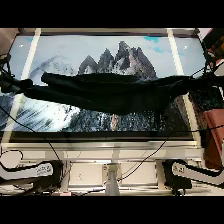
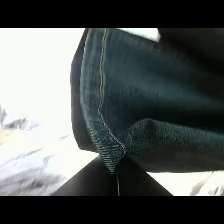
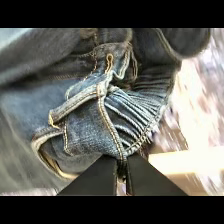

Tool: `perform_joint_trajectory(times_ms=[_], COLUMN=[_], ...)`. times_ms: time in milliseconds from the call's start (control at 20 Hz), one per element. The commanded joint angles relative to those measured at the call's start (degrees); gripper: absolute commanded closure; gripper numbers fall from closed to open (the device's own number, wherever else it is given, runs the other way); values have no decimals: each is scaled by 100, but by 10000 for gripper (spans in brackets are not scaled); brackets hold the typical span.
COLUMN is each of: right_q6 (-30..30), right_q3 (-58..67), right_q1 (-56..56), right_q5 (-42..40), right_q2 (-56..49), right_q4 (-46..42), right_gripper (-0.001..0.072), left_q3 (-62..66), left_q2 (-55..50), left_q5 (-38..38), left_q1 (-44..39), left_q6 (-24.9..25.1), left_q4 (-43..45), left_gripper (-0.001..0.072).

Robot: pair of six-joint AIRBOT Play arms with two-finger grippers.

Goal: Fold the clothes and pants, and hang the long-sleeved shirts on hangers.

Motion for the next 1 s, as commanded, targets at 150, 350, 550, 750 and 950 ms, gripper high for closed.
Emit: perform_joint_trajectory(times_ms=[150,350,550,750,950], right_q6=[-352,-229,-227,-192,-70], right_q3=[74,57,-719,-1755,-2210], right_q1=[-72,-72,-107,-236,-354], right_q5=[1606,1847,2131,2238,2236], right_q2=[-13,-13,-11,-11,-11], right_q4=[-1331,-1445,-1445,-1526,-1532], right_gripper=[660,660,660,659,659], left_q3=[52,0,-417,-973,-1036], left_q2=[-378,-378,-378,-468,-675], left_q5=[-1432,-1552,-1655,-1631,-1460], left_q1=[35,229,706,1154,1248], left_q6=[684,1102,1473,1700,1698], left_q4=[1290,1340,1314,1266,1329], left_gripper=[691,692,691,691,690])
